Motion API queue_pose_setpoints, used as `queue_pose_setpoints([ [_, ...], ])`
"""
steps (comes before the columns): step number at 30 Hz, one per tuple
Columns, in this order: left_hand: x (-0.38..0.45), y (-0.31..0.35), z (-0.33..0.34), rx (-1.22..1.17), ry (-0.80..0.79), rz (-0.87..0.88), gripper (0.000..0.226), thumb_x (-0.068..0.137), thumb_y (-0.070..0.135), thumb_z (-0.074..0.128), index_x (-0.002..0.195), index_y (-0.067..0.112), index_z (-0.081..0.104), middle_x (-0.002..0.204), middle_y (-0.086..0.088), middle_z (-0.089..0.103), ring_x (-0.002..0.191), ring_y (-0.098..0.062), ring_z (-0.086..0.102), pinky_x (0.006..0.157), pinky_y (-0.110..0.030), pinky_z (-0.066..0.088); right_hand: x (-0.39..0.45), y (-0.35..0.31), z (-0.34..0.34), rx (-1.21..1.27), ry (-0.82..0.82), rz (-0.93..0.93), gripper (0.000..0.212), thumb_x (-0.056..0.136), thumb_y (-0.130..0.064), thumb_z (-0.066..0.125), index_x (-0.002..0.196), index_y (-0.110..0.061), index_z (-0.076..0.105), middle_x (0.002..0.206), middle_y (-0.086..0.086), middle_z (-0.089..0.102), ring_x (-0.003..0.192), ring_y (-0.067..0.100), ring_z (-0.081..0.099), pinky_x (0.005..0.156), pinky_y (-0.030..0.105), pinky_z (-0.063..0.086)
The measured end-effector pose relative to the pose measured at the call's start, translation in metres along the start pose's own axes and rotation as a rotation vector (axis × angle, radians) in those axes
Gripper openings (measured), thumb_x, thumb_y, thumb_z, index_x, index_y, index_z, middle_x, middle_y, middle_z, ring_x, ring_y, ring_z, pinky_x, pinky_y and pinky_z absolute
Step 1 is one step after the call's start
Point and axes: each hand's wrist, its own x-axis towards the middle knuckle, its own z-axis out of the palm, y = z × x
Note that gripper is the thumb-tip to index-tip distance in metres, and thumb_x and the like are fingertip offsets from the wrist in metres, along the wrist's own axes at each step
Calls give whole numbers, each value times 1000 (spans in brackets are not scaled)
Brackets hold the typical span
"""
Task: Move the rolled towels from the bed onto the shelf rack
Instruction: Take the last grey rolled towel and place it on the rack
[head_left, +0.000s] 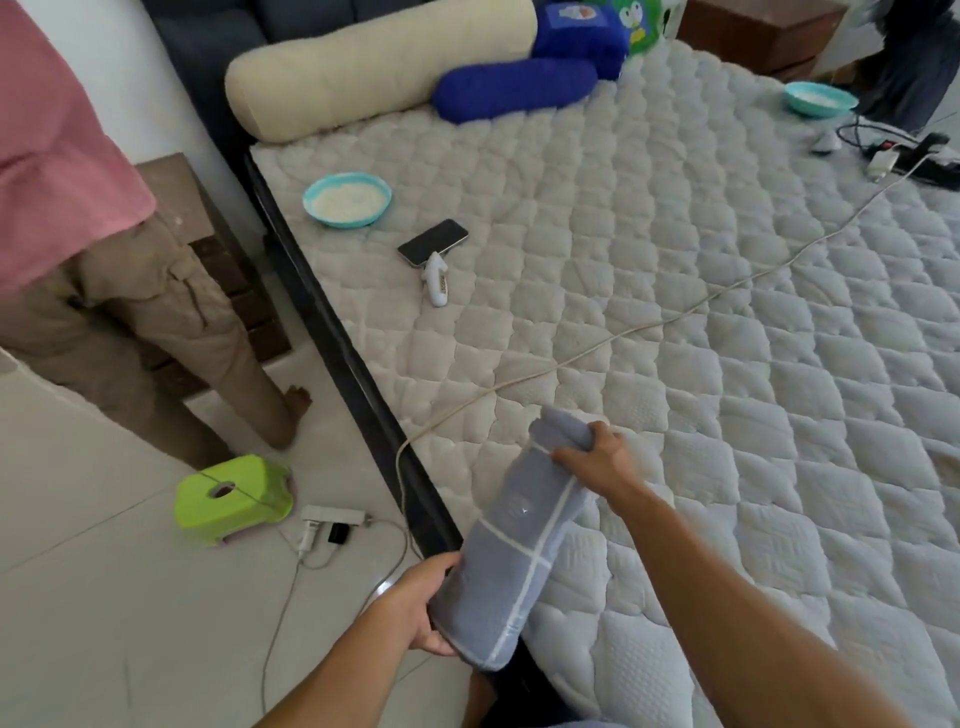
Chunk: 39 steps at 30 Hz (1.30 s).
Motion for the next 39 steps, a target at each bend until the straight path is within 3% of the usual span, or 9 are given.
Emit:
queue_pose_setpoints([
  [4, -7, -27, -49, -74, 32, 64, 35, 81, 35, 70, 94, 3, 66, 94, -15, 68, 87, -32, 61, 76, -45, 50, -55, -33, 37, 29, 46, -149, 57, 81, -37, 65, 127, -9, 45, 128, 12, 43, 113, 30, 52, 90, 37, 46],
  [6, -13, -45, -82, -129, 40, 105, 40, 77, 36, 72, 102, 4, 66, 99, -15, 69, 93, -33, 63, 81, -45, 51, -86, -57, 59, 21, 38, -235, 61, 81, -38, 65, 130, -10, 42, 132, 12, 41, 116, 31, 51, 94, 39, 46],
  [12, -68, -133, -185, -430, 86, 257, 31, 80, 37, 69, 93, 11, 62, 107, -10, 65, 86, -28, 59, 75, -41, 47, -199, -138, 131, -114, -103, -547, 65, 84, -35, 64, 137, -9, 37, 139, 15, 37, 122, 34, 47, 97, 35, 40],
  [15, -93, -194, -242, -623, 166, 373, 35, 80, 38, 68, 106, 16, 63, 119, -7, 64, 101, -26, 59, 77, -41, 47, -260, -175, 182, -172, -203, -730, 57, 82, -33, 66, 128, -7, 43, 132, 17, 43, 114, 34, 52, 89, 32, 40],
  [22, -133, -356, -366, -1061, 337, 511, 53, 83, 45, 67, 127, 17, 59, 133, -6, 59, 121, -32, 54, 98, -51, 48, -437, -229, 329, -232, -531, -1093, 60, 80, -26, 70, 130, -4, 45, 133, 19, 43, 122, 32, 46, 97, 26, 33],
  [26, -145, -447, -411, -1361, 437, 543, 57, 84, 38, 67, 134, 16, 51, 141, -10, 51, 124, -36, 50, 101, -57, 45, -540, -237, 409, -302, -778, -1272, 53, 81, -24, 69, 125, -4, 47, 132, 17, 43, 116, 28, 48, 86, 19, 32],
  [29, -154, -502, -439, -1582, 485, 535, 53, 82, 34, 67, 129, 14, 52, 139, -11, 50, 119, -35, 51, 95, -53, 48, -617, -235, 467, -333, -965, -1413, 57, 81, -27, 68, 130, -8, 45, 136, 14, 41, 120, 29, 49, 96, 28, 40],
  [34, -173, -558, -481, -1875, 574, 515, 33, 90, 31, 56, 118, 14, 51, 128, -8, 49, 109, -33, 49, 92, -48, 43, -726, -228, 555, -438, -1229, -1632, 59, 84, -25, 65, 135, -11, 40, 142, 12, 35, 124, 30, 44, 100, 28, 35],
  [39, -179, -602, -519, -2109, 626, 532, 50, 93, 34, 55, 137, 13, 43, 149, -8, 41, 129, -36, 45, 100, -53, 42, -818, -221, 633, -622, -1447, -1799, 64, 82, -27, 64, 138, -14, 35, 144, 12, 30, 124, 38, 42, 106, 47, 38],
])
